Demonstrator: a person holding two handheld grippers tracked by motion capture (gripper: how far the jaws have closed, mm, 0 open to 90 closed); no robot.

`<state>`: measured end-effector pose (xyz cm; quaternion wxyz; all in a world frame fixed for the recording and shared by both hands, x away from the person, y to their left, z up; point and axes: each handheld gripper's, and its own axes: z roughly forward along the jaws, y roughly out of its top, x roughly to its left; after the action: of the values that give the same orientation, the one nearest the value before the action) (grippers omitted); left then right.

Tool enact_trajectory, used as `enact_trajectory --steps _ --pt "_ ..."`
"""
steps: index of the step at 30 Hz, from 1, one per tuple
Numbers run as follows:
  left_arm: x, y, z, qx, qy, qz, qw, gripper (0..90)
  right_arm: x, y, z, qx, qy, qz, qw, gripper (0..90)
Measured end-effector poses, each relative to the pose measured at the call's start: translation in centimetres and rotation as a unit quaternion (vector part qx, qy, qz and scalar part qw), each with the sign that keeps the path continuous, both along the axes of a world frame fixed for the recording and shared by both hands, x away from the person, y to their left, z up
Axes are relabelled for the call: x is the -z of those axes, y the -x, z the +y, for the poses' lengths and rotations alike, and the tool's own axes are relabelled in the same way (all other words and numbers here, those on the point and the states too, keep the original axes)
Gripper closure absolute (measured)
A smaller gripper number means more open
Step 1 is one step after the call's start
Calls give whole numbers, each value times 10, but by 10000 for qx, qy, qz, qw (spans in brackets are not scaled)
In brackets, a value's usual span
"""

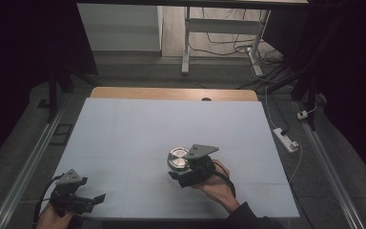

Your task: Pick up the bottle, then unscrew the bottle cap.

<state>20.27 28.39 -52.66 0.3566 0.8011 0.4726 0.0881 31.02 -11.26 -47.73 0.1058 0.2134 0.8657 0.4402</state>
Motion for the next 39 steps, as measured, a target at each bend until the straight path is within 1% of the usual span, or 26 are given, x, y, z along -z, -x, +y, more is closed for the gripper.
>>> enact_trajectory --steps 9,19,23,24,25,26,27,29,31,32,34,35,36,37,39 --pt "0 0 0 12 -7 13 10000 12 -3 0 10 -76 -64 18 9999 151" --pt "0 0 0 1 24 14 10000 0 -5 2 17 -149 -55 13 9999 151" --pt "-1 0 2 15 101 22 9999 0 -6 1 18 -146 -61 11 9999 151" --pt "-1 0 2 12 159 19 9999 0 -6 1 18 -147 -71 20 9999 151" --pt "-1 0 3 31 213 12 9998 0 -6 1 18 -147 -71 20 9999 151" --pt "-3 -1 3 61 353 -56 9993 0 -6 1 18 -160 -77 17 9998 151" --pt "-3 -1 3 61 353 -56 9993 0 -6 1 18 -160 -77 17 9998 151" --pt "-6 -1 1 126 452 -139 9988 0 -7 1 18 -178 -54 5 9998 151" --pt "-6 -2 1 153 461 -166 9987 0 -7 2 18 -187 -50 1 9998 151" --pt "-8 -3 -2 233 500 -205 9983 0 -7 2 18 -202 -43 -3 9998 151" --pt "-9 -3 -3 275 507 -226 9981 0 -7 2 18 -216 -36 -5 9998 151" --pt "-10 -4 -4 322 518 -248 9978 0 -7 2 18 -216 -36 -5 9998 151" --pt "-12 -6 -7 435 525 -293 9972 0 -7 2 19 -237 -34 -12 9997 151" --pt "-12 -6 -7 435 525 -293 9972 0 -7 2 19 -237 -34 -12 9997 151" --pt "-15 -8 -12 566 541 -317 9964 0 -7 2 19 -263 -30 -7 9996 151"
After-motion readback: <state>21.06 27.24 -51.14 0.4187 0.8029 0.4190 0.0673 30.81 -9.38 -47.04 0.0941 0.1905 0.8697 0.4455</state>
